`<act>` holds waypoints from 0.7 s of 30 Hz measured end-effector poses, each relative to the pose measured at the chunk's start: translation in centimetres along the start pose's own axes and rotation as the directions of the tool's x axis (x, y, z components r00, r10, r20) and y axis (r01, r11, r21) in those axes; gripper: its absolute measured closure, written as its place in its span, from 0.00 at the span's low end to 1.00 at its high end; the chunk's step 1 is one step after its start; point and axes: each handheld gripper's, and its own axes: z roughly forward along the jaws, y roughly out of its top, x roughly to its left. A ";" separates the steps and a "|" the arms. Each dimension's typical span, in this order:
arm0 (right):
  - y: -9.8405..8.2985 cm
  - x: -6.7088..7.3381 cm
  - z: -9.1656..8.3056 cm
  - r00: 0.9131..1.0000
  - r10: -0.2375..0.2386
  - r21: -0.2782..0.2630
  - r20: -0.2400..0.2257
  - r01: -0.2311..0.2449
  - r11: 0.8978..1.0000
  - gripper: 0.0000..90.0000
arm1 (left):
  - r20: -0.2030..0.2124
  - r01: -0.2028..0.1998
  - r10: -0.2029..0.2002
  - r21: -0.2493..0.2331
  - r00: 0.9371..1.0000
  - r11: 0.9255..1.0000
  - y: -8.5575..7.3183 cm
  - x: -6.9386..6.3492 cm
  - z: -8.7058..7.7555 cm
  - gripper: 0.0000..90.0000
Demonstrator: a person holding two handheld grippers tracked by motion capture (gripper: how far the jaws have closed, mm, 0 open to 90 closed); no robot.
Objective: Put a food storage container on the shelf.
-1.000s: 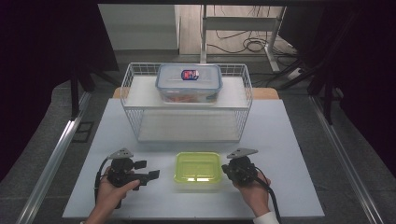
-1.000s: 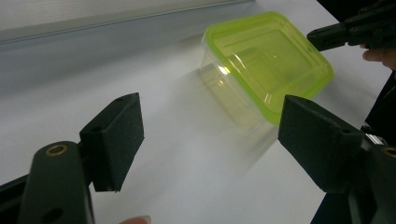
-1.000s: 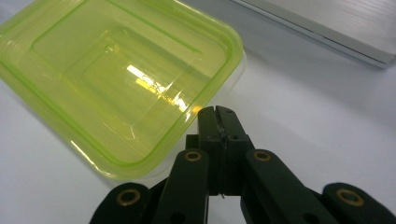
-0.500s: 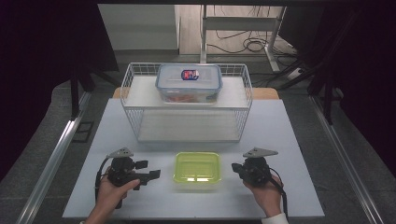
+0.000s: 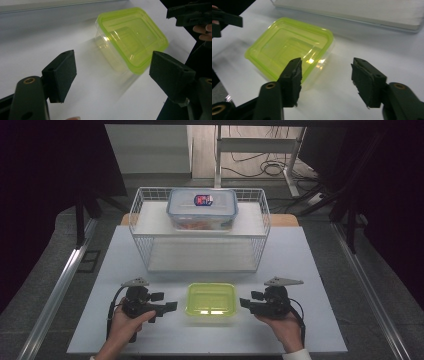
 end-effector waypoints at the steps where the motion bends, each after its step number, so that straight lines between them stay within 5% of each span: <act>1: 0.0 0.2 0.2 1.000 -0.004 0.003 -0.014 0.004 1.000 0.41 | 0.003 0.017 -0.017 0.011 1.000 1.000 0.2 0.0 0.4 0.25; 21: 0.8 0.5 3.0 0.997 0.031 0.076 -0.065 -0.026 0.997 0.45 | 0.045 0.124 -0.129 0.105 0.991 0.987 1.7 0.5 5.1 0.37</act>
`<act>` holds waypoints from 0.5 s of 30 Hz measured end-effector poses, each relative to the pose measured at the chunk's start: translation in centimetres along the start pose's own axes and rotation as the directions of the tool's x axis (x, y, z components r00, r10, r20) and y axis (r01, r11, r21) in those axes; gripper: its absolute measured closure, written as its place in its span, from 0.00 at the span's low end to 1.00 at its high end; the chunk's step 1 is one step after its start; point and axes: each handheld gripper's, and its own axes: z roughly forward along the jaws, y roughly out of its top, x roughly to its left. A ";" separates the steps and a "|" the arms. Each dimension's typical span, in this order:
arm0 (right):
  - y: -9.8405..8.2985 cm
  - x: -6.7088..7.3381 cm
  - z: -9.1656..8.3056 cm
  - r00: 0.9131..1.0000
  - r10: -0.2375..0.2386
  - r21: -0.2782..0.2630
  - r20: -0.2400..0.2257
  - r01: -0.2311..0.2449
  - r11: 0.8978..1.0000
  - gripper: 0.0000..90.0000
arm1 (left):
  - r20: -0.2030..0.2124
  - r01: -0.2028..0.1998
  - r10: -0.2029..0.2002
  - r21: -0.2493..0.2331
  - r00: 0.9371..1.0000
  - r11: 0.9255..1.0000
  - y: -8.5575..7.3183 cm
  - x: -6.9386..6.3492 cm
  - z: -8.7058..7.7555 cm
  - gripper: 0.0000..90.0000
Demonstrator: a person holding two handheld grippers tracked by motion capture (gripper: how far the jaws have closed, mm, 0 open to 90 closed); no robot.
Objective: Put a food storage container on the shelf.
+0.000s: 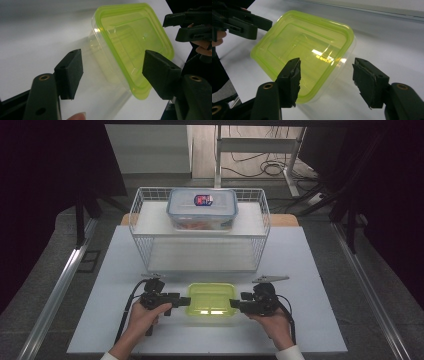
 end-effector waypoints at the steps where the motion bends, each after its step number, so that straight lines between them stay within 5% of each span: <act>1: 0.1 -0.1 0.1 1.000 0.007 0.001 -0.002 -0.007 1.000 0.46 | 0.001 0.004 -0.004 -0.002 1.000 1.000 0.1 -0.1 0.2 0.38; 6: 0.5 -0.6 0.6 0.999 0.039 0.002 -0.023 -0.039 0.999 0.47 | 0.035 0.008 -0.008 0.011 0.999 1.000 0.6 -0.3 0.6 0.41; 15: 0.3 -0.9 1.4 0.998 0.063 0.026 -0.015 -0.063 0.998 0.53 | 0.030 0.004 -0.005 0.018 1.000 1.000 0.4 0.1 0.5 0.50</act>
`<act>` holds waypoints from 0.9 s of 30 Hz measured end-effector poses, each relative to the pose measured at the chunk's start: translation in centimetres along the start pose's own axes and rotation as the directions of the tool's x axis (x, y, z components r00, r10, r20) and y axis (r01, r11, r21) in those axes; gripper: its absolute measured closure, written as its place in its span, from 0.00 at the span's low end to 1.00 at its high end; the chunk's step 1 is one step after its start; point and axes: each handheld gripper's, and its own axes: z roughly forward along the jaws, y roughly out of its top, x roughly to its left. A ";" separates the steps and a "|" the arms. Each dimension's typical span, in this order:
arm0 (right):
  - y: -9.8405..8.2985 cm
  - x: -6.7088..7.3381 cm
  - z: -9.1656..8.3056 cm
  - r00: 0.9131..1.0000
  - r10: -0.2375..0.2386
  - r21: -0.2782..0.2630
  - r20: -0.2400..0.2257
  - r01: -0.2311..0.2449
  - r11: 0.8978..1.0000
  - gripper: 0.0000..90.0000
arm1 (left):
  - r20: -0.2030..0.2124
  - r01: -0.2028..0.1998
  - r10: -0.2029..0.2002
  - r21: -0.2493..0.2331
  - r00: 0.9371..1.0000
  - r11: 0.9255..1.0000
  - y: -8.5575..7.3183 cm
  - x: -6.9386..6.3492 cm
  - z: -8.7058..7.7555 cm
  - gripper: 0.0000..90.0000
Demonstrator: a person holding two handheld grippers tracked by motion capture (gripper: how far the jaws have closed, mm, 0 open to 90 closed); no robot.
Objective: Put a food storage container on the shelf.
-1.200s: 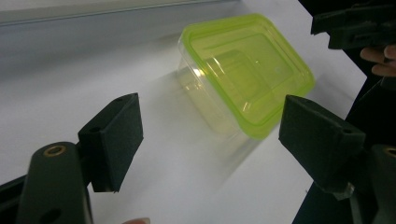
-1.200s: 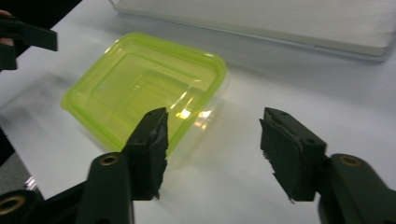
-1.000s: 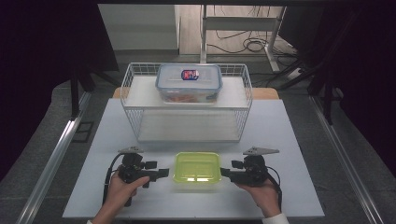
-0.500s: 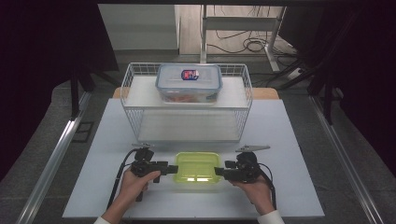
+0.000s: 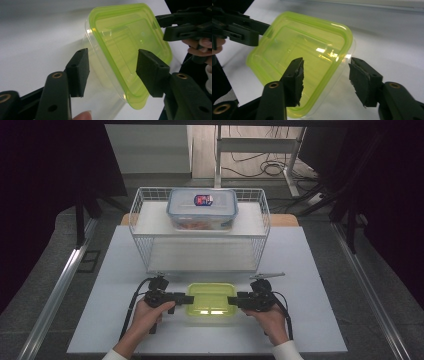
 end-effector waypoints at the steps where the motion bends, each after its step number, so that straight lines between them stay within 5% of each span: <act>1: -0.1 -0.1 0.2 1.000 0.015 0.012 -0.008 -0.015 1.000 0.54 | -0.002 0.004 -0.004 0.000 1.000 1.000 0.0 0.1 0.1 0.50; 6: -0.3 -0.2 0.5 0.999 0.031 0.017 -0.030 -0.031 0.999 0.59 | 0.010 0.031 -0.031 0.002 0.999 1.000 -0.1 0.0 0.4 0.57; 14: -0.8 -0.8 0.3 0.991 0.092 0.016 -0.097 -0.091 0.996 0.74 | 0.010 0.003 -0.003 0.008 1.000 1.000 -0.4 -0.1 0.5 0.73; 22: -1.1 -0.5 -0.2 0.993 0.072 0.006 -0.092 -0.072 0.997 0.78 | 0.002 -0.017 0.017 -0.019 1.000 1.000 -0.9 -0.5 0.3 0.79; 27: -1.4 0.0 -0.6 0.994 0.068 -0.007 -0.089 -0.069 0.998 0.81 | -0.020 -0.064 0.063 -0.036 0.998 0.997 -1.3 -1.3 -0.3 0.82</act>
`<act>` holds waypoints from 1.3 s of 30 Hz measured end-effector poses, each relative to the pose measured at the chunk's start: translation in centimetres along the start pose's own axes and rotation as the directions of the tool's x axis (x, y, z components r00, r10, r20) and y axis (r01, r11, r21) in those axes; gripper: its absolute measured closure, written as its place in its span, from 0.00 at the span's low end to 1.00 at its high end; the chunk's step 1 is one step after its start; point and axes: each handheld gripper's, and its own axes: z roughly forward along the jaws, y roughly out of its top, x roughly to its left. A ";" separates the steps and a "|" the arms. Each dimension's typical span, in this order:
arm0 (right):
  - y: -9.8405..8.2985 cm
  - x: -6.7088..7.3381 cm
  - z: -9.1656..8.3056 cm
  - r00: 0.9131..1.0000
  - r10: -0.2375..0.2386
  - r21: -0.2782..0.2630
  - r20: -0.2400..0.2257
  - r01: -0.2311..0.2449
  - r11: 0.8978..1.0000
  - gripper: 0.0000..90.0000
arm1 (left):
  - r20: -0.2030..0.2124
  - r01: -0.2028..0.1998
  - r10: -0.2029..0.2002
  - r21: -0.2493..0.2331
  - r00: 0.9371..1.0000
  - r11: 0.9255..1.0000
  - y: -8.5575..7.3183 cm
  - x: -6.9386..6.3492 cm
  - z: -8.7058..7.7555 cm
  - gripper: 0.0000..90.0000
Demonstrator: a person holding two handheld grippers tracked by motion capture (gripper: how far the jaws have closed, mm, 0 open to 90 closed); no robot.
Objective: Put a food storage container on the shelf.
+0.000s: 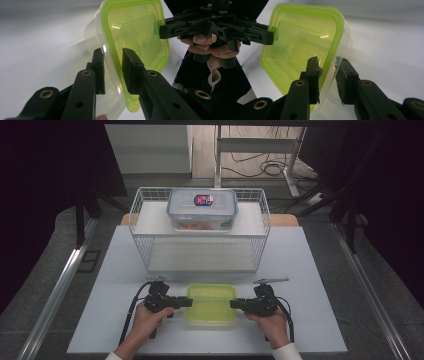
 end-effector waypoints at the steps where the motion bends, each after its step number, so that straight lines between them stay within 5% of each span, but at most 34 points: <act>1: 0.0 0.1 -0.1 1.000 -0.005 -0.001 0.001 0.005 1.000 0.82 | 0.004 -0.003 0.003 -0.009 1.000 1.000 0.0 -0.1 -0.1 0.83; 22: -0.2 1.4 -1.4 0.996 -0.084 -0.060 -0.010 0.083 0.995 0.87 | 0.031 -0.066 0.068 -0.058 0.997 0.996 -0.4 -1.1 -1.9 0.88; 39: 0.3 3.1 -3.0 0.982 -0.189 -0.129 -0.016 0.185 0.974 0.86 | 0.028 -0.128 0.132 -0.112 0.991 0.985 -0.2 -2.1 -3.5 0.88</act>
